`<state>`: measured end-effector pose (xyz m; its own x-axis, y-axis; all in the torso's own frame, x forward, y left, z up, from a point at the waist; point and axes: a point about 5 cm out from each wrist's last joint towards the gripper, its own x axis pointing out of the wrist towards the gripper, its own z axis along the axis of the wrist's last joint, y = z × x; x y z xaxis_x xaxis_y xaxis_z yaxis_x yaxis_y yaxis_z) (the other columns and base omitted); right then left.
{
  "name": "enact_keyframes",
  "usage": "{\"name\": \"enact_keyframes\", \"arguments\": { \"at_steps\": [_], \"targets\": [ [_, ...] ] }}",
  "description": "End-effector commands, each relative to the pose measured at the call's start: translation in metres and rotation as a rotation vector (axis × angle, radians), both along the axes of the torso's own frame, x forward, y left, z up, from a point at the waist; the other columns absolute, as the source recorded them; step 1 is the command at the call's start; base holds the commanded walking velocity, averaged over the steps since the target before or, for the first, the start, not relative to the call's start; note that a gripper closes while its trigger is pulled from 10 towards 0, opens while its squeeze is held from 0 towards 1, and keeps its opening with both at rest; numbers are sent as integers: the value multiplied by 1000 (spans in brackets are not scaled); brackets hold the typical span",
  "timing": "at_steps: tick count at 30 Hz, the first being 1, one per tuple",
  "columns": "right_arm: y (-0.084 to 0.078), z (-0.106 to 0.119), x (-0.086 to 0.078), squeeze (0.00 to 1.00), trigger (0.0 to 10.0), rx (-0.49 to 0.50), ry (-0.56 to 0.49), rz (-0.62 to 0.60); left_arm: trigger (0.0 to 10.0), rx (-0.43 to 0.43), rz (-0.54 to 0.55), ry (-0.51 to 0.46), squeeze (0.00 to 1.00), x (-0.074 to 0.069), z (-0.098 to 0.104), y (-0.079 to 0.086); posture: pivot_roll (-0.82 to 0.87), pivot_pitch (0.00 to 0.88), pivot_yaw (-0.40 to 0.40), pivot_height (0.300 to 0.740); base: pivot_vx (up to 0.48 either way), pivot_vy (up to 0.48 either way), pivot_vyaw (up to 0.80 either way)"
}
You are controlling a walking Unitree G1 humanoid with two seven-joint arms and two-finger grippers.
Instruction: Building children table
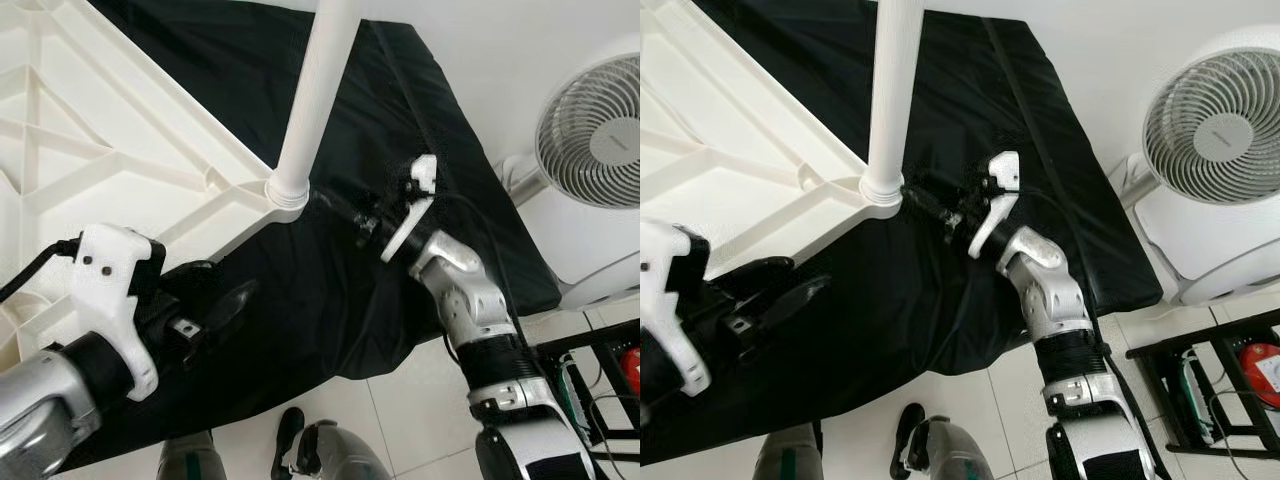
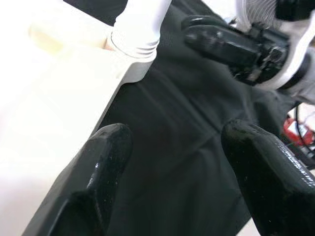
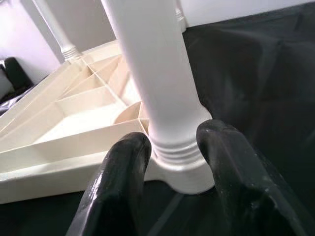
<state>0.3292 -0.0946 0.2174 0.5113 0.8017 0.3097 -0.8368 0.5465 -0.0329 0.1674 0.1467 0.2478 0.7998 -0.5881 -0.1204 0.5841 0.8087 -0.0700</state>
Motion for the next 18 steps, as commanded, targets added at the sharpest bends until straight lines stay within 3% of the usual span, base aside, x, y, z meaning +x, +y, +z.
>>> {"name": "enact_keyframes", "arguments": {
  "at_steps": [1,2,3,4,8,11,12,13,18],
  "targets": [
    [-6,-1,-8,882,10000,36,18,-28,10000,15,32,25,0,9,-9,-1,321,281,-194,740,0,0,0],
    [-8,-1,-12,1000,10000,60,24,-43,10000,26,50,31,839,15,-12,-1,311,279,-187,740,0,0,0],
    [-8,-1,-12,1000,10000,60,24,-43,10000,26,50,31,839,15,-12,-1,311,279,-187,740,0,0,0],
    [-9,0,-14,1000,10000,75,28,-52,10000,34,60,36,1000,19,-15,-1,311,279,-187,740,0,0,0],
    [-11,1,-16,1000,10000,92,29,-74,10000,19,74,50,1000,23,-17,0,299,275,-175,740,0,0,0],
    [-16,3,-24,1000,10000,140,39,-132,10000,98,121,33,1000,39,-25,-2,274,266,-151,740,0,0,0],
    [-17,4,-29,0,10000,155,44,-148,10000,134,136,17,988,46,-28,-5,266,266,-143,740,0,0,0],
    [-18,5,-34,0,10000,164,46,-159,10000,152,146,6,35,50,-29,-6,259,264,-137,740,0,0,0],
    [-18,6,-42,0,10000,173,52,-177,10000,203,157,-46,0,60,-29,-13,249,264,-128,740,0,0,0]
  ]
}}
